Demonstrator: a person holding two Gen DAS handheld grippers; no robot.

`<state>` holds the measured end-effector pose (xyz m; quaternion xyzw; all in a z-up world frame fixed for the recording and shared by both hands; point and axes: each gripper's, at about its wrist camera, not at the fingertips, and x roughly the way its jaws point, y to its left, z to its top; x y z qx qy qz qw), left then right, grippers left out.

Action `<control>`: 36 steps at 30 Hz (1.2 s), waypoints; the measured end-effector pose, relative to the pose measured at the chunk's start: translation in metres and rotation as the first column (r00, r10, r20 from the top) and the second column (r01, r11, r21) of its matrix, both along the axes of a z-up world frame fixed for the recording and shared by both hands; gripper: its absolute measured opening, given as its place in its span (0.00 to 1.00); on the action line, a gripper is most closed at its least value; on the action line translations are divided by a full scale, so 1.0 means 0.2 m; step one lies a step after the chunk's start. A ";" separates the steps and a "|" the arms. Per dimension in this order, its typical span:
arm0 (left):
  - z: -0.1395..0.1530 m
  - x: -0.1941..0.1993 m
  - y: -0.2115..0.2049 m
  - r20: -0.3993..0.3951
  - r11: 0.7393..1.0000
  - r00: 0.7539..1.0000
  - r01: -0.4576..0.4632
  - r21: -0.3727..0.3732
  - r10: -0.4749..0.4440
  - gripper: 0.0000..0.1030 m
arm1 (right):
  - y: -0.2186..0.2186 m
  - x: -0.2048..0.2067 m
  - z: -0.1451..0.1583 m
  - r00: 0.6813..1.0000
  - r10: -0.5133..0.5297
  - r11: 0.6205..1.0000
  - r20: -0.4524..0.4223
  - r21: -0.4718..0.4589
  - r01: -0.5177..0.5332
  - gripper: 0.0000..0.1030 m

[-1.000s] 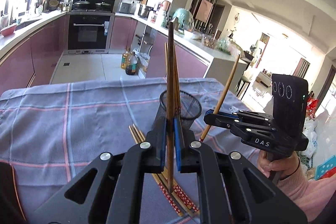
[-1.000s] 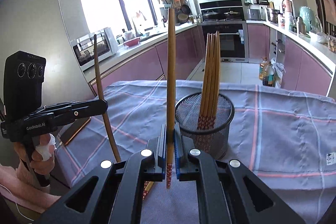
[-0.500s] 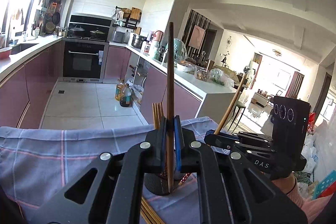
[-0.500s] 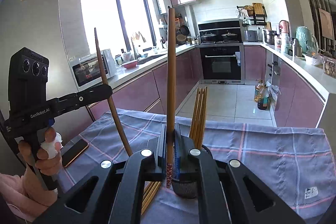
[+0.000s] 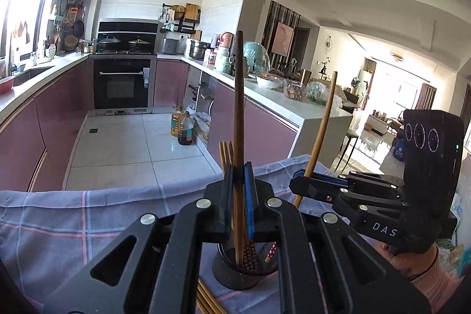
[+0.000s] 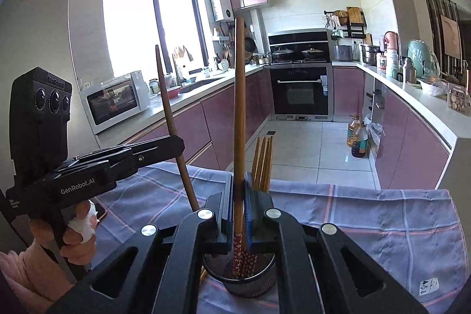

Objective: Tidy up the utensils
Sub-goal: 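Lift the chopstick upright with the right gripper and lower it into the mesh cup, then open the right gripper and withdraw it from the mesh cup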

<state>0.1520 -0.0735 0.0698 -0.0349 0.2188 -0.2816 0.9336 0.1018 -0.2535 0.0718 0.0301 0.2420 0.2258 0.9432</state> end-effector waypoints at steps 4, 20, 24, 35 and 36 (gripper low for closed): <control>-0.07 0.02 -0.05 -0.033 0.998 0.999 0.030 0.051 -0.028 0.08 | 0.02 0.03 -0.07 0.998 0.007 1.000 -0.061 -0.025 -0.009 0.05; -0.29 0.18 -0.09 -0.187 0.987 0.981 0.081 0.142 -0.053 0.08 | 0.05 0.12 -0.22 0.985 -0.021 0.998 -0.172 -0.070 0.009 0.07; -0.27 0.15 -0.05 -0.173 0.991 0.985 0.052 0.123 -0.030 0.08 | 0.05 0.10 -0.20 0.988 -0.024 0.998 -0.155 -0.055 0.015 0.14; -0.24 -0.16 0.20 -0.023 0.990 0.997 -0.074 0.121 0.077 0.42 | 0.13 -0.20 -0.21 0.988 0.112 0.993 -0.104 -0.026 -0.115 0.39; -0.26 -0.18 0.22 -0.020 0.989 0.996 -0.085 0.125 0.088 0.45 | 0.15 -0.22 -0.22 0.986 0.122 0.992 -0.109 -0.026 -0.126 0.40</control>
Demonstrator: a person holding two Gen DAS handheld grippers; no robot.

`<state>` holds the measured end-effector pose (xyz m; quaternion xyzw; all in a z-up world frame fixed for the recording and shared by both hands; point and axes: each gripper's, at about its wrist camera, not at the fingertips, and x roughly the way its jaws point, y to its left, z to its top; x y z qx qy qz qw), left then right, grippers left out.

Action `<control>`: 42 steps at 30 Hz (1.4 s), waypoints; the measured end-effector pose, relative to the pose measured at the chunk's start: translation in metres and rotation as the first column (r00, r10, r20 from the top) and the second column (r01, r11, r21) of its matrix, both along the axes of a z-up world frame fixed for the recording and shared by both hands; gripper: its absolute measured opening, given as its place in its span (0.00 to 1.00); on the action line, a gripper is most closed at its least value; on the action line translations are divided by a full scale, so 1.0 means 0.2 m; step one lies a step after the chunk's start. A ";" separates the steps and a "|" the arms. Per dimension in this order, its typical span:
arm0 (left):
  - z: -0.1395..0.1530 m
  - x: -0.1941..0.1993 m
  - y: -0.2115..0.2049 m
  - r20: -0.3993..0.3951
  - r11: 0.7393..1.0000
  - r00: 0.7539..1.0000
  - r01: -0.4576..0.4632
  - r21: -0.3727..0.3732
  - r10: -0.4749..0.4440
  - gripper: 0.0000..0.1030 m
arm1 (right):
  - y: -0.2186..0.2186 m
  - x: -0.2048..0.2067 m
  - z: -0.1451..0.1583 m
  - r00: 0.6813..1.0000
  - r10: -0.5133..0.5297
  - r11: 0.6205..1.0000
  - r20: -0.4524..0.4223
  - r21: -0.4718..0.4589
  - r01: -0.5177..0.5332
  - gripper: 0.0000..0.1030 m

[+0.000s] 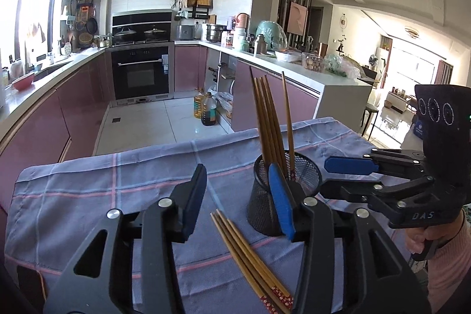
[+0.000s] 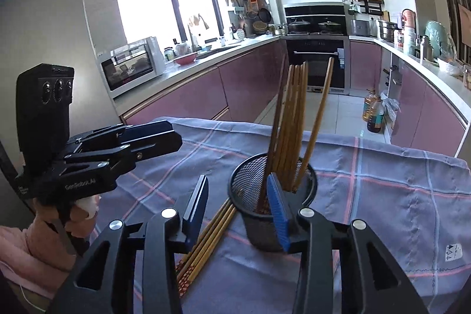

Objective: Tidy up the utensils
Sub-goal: 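Open the right gripper and withdraw it from the mesh cup, then lower the right gripper onto the chopstick pile and grasp one chopstick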

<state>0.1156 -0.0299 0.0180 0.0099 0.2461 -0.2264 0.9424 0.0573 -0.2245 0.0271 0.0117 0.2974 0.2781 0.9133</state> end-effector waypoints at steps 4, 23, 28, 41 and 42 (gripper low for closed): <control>-0.10 -0.07 0.09 -0.023 0.999 0.999 -0.048 0.013 0.048 0.62 | 0.07 -0.03 -0.11 0.998 0.019 0.999 -0.054 -0.026 -0.021 0.42; -0.50 -0.13 0.07 -0.182 0.974 0.970 -0.128 0.189 0.163 0.86 | 0.23 -0.03 -0.45 0.976 -0.026 0.992 -0.218 -0.122 -0.001 0.42; -0.53 -0.13 0.07 -0.197 0.973 0.968 -0.117 0.200 0.157 0.86 | 0.25 -0.03 -0.47 0.975 -0.028 0.990 -0.219 -0.140 -0.003 0.42; -0.56 -0.12 0.06 -0.226 0.976 0.964 -0.094 0.196 0.139 0.83 | 0.27 -0.01 -0.48 0.975 -0.045 0.983 -0.218 -0.181 0.005 0.42; -0.56 -0.11 0.05 -0.229 0.977 0.964 -0.091 0.195 0.135 0.83 | 0.26 -0.01 -0.48 0.974 -0.046 0.983 -0.220 -0.183 0.005 0.41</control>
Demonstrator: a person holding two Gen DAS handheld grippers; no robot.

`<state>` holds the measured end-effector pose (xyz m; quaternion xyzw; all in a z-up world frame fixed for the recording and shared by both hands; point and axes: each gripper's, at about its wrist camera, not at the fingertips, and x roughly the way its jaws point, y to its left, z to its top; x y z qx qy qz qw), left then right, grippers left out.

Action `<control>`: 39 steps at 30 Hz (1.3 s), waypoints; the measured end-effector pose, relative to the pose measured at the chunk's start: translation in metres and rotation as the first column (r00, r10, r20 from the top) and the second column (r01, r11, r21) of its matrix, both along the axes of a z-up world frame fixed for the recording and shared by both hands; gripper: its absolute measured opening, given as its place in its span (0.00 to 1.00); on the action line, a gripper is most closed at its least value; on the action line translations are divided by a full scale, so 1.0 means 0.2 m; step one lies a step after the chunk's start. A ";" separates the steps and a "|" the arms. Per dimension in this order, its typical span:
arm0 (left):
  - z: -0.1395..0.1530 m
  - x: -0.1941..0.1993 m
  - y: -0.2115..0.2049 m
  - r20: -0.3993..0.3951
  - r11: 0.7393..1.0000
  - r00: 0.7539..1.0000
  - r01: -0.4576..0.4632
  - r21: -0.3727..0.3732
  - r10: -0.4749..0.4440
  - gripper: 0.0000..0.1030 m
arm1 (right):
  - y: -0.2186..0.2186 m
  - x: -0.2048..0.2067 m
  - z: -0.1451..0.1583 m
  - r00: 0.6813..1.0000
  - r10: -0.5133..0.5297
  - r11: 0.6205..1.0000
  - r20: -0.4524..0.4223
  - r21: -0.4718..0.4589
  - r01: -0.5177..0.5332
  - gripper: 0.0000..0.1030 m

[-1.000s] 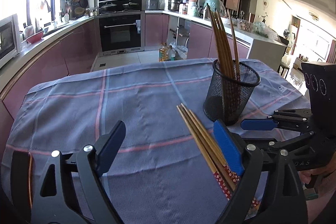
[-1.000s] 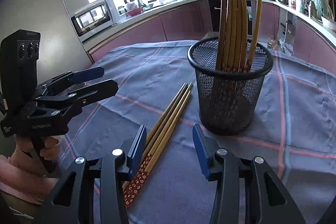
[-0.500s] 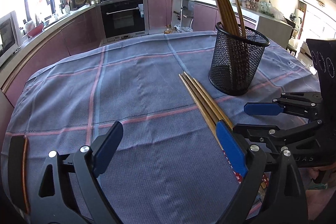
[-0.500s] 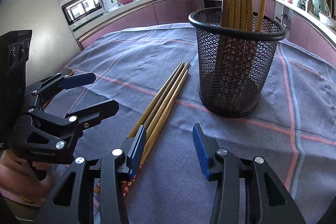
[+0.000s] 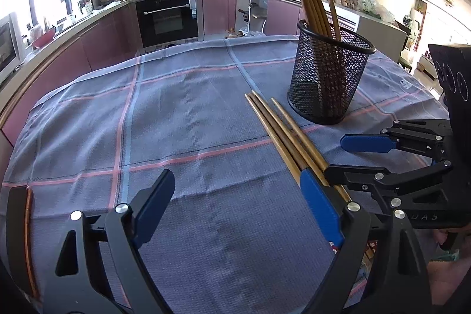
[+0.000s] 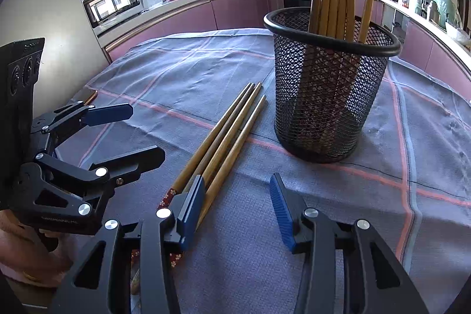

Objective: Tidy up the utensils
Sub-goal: 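Lower the right gripper onto the chopstick pile and grasp one chopstick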

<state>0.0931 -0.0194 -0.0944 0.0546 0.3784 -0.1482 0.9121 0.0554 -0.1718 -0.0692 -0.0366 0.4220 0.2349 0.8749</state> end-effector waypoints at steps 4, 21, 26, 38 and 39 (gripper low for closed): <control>-0.01 0.01 -0.02 -0.008 1.000 1.000 0.014 0.002 -0.014 0.82 | -0.01 0.00 0.00 1.000 0.001 1.000 -0.006 0.001 -0.001 0.41; -0.07 0.05 -0.11 -0.057 0.998 0.996 0.063 0.029 -0.062 0.71 | -0.04 0.00 0.00 1.000 0.007 1.000 -0.022 0.003 -0.007 0.39; -0.07 0.06 -0.11 -0.068 0.998 0.996 0.063 0.019 -0.062 0.67 | -0.03 0.00 0.00 1.000 0.005 1.000 -0.022 0.003 -0.005 0.37; -0.09 0.08 -0.12 -0.091 0.998 0.995 0.051 0.027 -0.048 0.57 | -0.04 0.01 0.00 1.000 0.001 1.000 -0.021 0.010 -0.001 0.37; -0.09 0.09 -0.11 -0.092 0.999 0.995 0.049 0.023 -0.046 0.55 | -0.04 0.01 0.00 1.000 0.001 1.000 -0.021 0.010 0.000 0.37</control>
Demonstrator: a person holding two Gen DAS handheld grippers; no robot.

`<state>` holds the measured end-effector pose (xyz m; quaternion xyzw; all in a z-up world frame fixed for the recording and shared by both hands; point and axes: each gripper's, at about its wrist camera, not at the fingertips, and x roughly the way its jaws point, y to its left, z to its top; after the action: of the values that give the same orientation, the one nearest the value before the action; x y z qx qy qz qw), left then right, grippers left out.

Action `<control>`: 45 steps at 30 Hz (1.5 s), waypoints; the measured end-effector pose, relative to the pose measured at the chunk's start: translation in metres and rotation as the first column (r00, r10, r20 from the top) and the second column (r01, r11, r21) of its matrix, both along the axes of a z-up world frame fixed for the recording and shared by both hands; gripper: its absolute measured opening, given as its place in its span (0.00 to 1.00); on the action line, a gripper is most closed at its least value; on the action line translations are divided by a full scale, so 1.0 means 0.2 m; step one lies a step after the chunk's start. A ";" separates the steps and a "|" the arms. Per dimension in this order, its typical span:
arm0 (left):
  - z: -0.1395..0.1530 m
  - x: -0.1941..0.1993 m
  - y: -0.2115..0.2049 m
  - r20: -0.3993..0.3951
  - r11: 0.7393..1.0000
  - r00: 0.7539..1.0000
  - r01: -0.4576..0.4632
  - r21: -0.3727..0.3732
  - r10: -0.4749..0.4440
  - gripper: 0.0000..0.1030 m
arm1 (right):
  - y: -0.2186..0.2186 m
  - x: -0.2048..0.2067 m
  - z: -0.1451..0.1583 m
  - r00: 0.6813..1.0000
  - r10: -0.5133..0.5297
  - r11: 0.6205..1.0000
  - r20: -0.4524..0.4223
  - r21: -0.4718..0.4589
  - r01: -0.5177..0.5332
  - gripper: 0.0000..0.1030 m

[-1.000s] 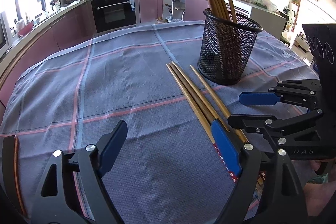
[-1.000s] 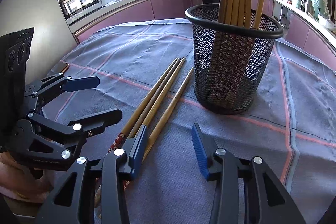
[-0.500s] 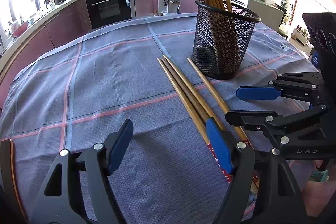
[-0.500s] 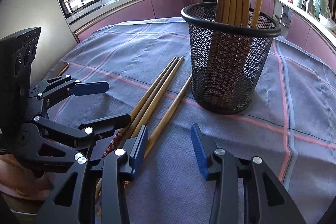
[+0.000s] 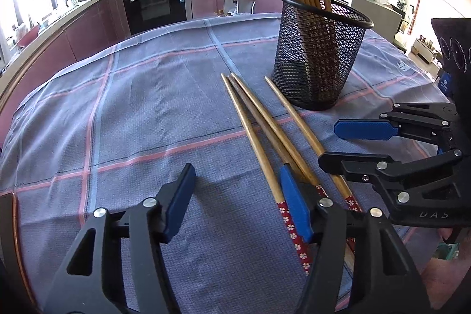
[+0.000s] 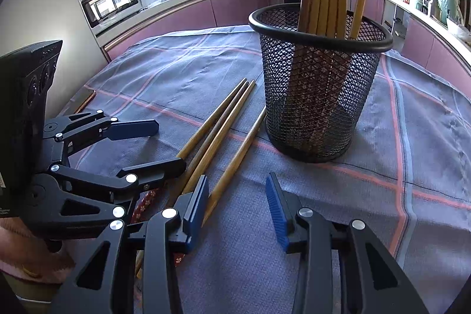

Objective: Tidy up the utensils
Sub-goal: 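Lower the right gripper onto the chopstick pile and grasp one chopstick, then raise the chopstick upright with the right gripper and insert it into the mesh cup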

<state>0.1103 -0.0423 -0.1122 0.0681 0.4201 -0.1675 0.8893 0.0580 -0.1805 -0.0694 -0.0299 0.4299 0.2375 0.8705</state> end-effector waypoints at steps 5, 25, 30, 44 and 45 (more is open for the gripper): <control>0.01 0.02 0.02 -0.010 1.000 1.000 -0.009 -0.028 0.009 0.52 | -0.01 0.02 0.00 1.000 -0.005 1.000 0.000 0.006 0.005 0.36; 0.00 0.10 0.02 -0.032 0.995 0.998 -0.054 -0.081 0.051 0.07 | -0.05 0.07 -0.01 0.997 -0.060 0.991 -0.042 0.117 0.065 0.07; 0.02 0.05 0.06 -0.021 0.992 0.997 -0.069 -0.107 0.068 0.07 | -0.10 0.06 0.01 0.996 -0.086 0.984 -0.038 0.156 0.091 0.05; 0.02 -0.03 0.01 -0.038 0.994 0.999 0.034 -0.107 -0.038 0.07 | -0.03 0.05 0.02 0.999 -0.003 0.990 -0.048 0.143 0.010 0.06; 0.01 -0.03 0.01 -0.045 0.993 0.998 0.038 -0.109 -0.043 0.07 | -0.03 0.05 0.02 0.999 -0.003 0.991 -0.047 0.135 0.009 0.06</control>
<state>0.1050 -0.0407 -0.1101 0.0243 0.4297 -0.2098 0.8780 0.0681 -0.1860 -0.0654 0.0358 0.4330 0.2639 0.8611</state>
